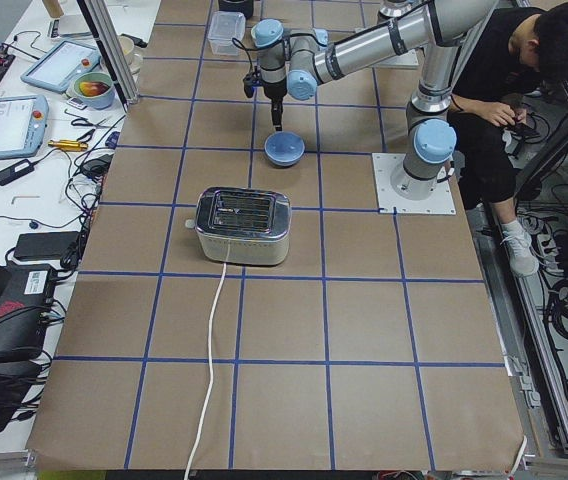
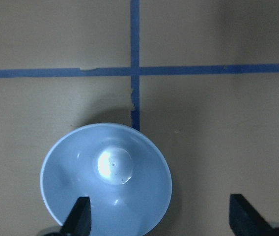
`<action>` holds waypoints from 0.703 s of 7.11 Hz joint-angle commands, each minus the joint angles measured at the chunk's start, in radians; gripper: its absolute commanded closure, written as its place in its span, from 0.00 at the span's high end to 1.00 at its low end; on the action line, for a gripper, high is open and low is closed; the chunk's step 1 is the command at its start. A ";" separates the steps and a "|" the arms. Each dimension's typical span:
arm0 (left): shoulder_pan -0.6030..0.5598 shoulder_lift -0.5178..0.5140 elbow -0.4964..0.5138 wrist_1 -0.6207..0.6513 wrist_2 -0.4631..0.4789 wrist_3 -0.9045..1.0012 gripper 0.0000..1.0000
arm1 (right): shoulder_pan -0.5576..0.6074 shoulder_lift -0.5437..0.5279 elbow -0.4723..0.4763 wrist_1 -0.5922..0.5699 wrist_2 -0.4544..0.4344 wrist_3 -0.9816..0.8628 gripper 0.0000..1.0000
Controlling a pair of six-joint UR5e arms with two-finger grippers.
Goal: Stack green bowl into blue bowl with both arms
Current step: 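Lower left gripper onto the light blue bowl while right descends to green bowl, then grasp the pale green bowl rim with right gripper while left holds blue bowl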
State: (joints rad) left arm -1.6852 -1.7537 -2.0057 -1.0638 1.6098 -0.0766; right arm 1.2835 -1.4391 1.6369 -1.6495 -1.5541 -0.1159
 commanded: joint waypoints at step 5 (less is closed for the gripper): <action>-0.030 -0.067 -0.076 0.151 0.082 -0.051 0.00 | -0.075 0.224 0.184 -0.283 -0.004 0.008 1.00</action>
State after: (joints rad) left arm -1.7131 -1.8216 -2.0909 -0.9225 1.6906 -0.1070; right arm 1.2123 -1.2683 1.8176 -1.9122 -1.5581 -0.1076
